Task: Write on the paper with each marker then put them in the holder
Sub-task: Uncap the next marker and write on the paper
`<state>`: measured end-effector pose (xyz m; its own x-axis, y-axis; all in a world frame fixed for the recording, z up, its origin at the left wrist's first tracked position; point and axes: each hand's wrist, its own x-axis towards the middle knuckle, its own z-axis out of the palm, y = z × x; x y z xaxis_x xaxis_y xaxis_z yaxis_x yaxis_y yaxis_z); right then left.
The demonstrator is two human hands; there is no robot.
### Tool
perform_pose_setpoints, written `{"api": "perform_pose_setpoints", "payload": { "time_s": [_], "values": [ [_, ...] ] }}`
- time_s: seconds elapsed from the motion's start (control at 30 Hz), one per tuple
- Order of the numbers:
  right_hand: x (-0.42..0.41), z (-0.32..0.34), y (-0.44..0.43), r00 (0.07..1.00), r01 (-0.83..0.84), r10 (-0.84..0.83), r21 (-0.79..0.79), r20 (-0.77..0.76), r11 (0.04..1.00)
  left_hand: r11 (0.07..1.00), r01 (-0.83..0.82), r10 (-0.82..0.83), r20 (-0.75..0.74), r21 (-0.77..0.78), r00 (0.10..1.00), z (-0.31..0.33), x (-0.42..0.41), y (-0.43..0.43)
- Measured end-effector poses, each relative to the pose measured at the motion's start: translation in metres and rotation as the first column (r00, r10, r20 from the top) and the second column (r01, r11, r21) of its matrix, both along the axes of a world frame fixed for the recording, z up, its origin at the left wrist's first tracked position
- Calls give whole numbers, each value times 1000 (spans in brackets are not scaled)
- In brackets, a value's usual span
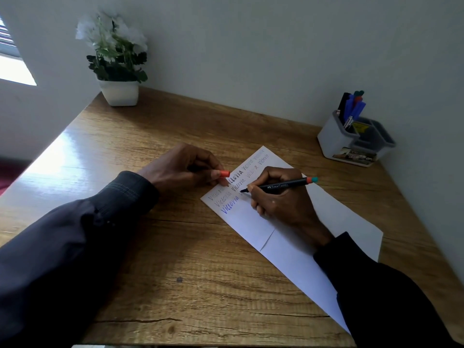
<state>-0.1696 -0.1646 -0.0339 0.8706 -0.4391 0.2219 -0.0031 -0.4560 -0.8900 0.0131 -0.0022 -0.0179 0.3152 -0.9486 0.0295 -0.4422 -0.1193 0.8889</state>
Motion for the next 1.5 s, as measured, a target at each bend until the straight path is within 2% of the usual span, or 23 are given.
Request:
{"api": "perform_pose_setpoints", "payload": {
  "time_s": [0.67,0.97,1.5],
  "values": [
    [0,0,3,998,67,-67,41,-5,997,1000,-9,8,40,15,999,-1,0,0],
    [0,1,3,993,107,-104,55,-54,993,1000,-2,1,89,14,996,0,1,1],
    [1,-1,2,991,135,-134,28,-17,990,1000,7,-9,128,15,992,3,0,1]
  ]
}}
